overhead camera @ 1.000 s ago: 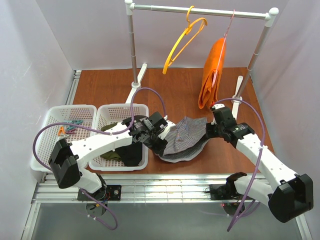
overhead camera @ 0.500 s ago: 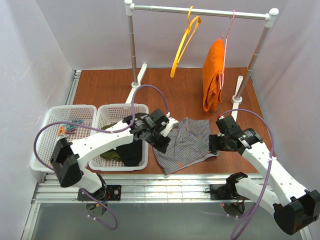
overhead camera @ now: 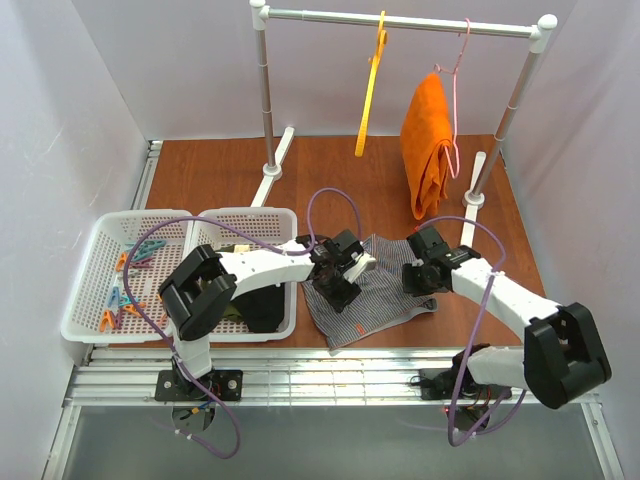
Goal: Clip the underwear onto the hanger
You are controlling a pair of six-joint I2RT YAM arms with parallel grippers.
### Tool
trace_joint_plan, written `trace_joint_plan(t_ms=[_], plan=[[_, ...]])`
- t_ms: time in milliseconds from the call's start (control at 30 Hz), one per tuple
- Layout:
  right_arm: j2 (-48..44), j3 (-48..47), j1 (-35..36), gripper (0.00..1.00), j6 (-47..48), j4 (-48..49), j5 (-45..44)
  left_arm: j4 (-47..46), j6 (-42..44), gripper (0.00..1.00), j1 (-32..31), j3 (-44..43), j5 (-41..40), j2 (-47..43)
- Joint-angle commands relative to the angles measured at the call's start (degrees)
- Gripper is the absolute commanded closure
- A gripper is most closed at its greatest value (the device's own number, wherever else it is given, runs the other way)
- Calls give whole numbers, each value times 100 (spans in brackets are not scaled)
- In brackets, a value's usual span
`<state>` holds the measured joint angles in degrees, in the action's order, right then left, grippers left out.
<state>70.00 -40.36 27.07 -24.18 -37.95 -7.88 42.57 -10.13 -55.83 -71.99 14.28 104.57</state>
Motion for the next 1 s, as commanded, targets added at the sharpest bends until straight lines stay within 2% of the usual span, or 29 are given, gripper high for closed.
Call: trace_joint_plan(t_ms=[0,200,400,700,967], plan=[[329,220,9,99,133,824,172,-178,143,100,-15,70,127,-192],[936,345,18,99,212,1308,173,-424,29,100,-15,624,523,-122],[1621,3,18,99,309,1545,-47,-697,2,100,-15,976,540,-8],[2992,-1386,9,99,572,1581,-328,-662,-68,100,-7,239,777,291],[3722,-2379,9,99,757,1563,-364,-829,20,100,-15,27,962,643]])
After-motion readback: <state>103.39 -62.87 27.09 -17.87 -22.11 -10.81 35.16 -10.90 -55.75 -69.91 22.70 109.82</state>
